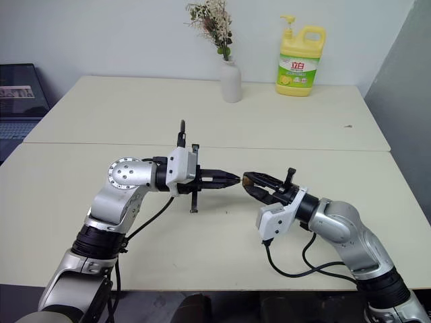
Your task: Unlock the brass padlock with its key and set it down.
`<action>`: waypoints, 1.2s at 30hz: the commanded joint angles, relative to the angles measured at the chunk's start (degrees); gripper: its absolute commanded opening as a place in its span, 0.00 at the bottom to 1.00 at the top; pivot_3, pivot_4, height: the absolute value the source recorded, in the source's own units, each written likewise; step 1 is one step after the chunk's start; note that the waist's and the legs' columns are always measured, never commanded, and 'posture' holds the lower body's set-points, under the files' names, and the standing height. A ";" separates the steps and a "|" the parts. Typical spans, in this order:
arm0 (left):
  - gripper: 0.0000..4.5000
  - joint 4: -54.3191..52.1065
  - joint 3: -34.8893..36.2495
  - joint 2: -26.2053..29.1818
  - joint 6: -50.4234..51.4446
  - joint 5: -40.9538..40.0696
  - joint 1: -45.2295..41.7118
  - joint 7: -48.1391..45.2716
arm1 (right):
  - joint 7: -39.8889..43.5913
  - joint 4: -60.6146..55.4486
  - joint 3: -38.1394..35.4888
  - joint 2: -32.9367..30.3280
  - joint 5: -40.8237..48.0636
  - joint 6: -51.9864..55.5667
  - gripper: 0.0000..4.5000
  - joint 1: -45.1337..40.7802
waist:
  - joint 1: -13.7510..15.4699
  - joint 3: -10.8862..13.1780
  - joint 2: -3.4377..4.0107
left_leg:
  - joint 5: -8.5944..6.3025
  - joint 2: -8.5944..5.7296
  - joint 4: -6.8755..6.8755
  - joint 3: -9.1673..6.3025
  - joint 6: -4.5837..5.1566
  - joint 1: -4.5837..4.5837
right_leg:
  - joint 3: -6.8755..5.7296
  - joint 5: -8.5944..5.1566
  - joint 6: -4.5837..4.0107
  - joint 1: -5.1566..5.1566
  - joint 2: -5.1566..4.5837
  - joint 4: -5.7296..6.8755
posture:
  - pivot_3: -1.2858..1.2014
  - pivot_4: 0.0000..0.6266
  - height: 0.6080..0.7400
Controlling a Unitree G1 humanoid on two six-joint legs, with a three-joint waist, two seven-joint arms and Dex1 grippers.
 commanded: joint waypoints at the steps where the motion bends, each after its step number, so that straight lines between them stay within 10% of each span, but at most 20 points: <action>1: 0.34 -1.10 2.44 0.95 13.63 -6.73 -2.16 0.94 | 0.01 -2.14 -0.57 0.31 1.55 -0.85 0.21 -0.72 | 0.00 0.00 0.00 | 0.00 0.00 0.00 0.00 0.00 0.00 | 0.00 0.00 0.00 0.00 0.00 0.00 | 0.52 0.24 1.00; 11: 1.00 -4.73 6.14 1.99 31.78 -17.15 -5.02 3.16 | 0.49 -1.93 -0.43 0.24 1.82 -0.92 0.21 -0.88 | 0.08 0.00 0.00 | 0.00 0.00 0.02 -0.06 0.00 -0.02 | -0.04 0.00 0.00 0.02 0.00 0.01 | 0.52 0.24 1.00; 30: 1.00 -4.57 1.98 1.07 32.76 -15.27 -6.54 4.72 | 1.17 -2.29 0.78 0.63 2.07 -2.67 0.21 -1.38 | 0.06 0.00 0.00 | 0.01 0.00 0.02 -0.06 -0.01 0.02 | -0.04 0.00 0.00 0.02 0.00 0.03 | 0.52 0.24 1.00; 36: 0.65 -4.20 0.73 1.07 33.04 -15.41 -6.75 2.92 | 1.19 -2.06 0.88 0.61 2.14 -3.02 0.21 -1.64 | 0.06 0.00 0.00 | 0.01 0.00 0.02 -0.06 -0.01 0.01 | -0.04 0.00 0.00 0.02 0.00 0.03 | 0.52 0.24 1.00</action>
